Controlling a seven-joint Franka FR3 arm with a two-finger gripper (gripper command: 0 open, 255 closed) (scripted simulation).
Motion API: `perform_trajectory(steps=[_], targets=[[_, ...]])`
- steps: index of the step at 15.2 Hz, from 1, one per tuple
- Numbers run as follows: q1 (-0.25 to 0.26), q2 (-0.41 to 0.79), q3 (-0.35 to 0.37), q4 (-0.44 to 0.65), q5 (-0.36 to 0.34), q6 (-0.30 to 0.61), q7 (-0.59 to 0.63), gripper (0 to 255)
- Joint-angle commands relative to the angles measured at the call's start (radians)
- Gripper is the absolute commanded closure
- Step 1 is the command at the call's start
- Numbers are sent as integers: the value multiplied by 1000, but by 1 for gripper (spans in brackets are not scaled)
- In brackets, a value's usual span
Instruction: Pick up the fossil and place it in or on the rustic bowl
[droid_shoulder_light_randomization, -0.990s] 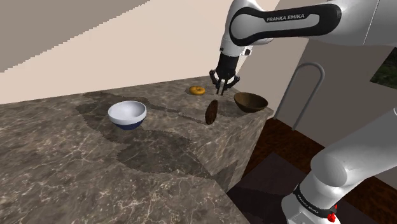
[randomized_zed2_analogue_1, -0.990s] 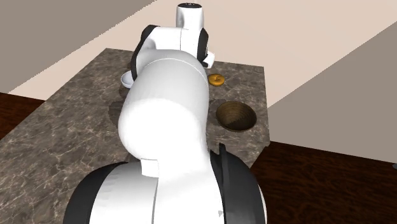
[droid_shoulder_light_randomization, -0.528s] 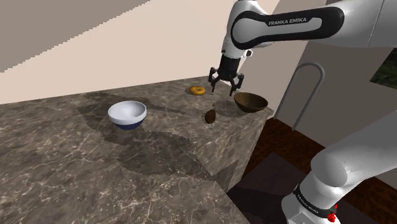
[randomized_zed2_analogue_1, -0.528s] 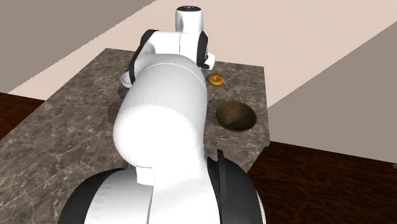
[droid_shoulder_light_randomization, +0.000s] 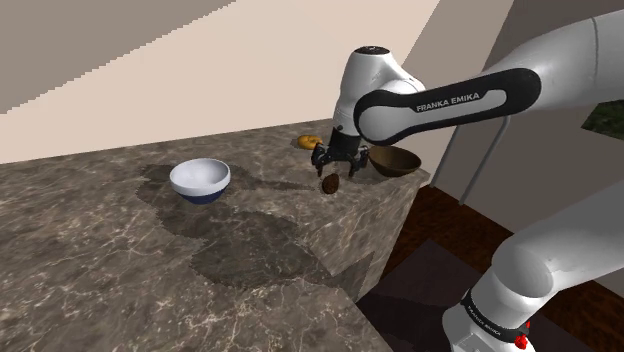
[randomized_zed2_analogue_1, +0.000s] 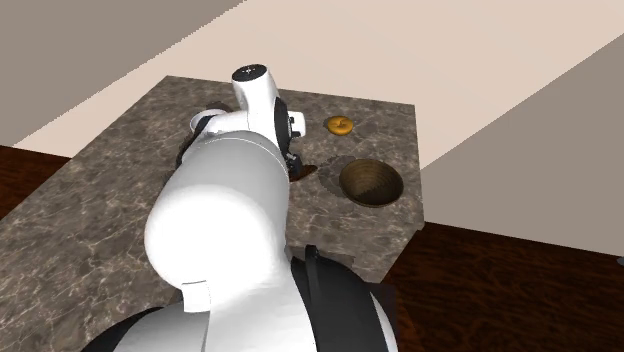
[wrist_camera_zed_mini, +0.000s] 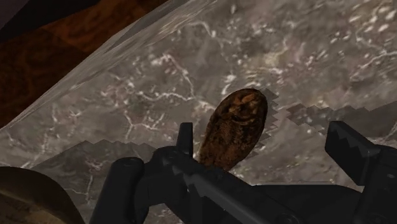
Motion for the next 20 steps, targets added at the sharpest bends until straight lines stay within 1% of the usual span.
perform_trajectory(steps=[1, 7, 14, 15, 20], targets=[[0, 12, 9, -21, -14, 40, -3, 0], [-14, 60, 23, -57, -39, 120, 16, 0], [-14, 60, 23, -57, -39, 119, 16, 0], [-14, 60, 23, -57, -39, 119, 16, 255], [-14, 60, 23, -57, -39, 119, 16, 255]])
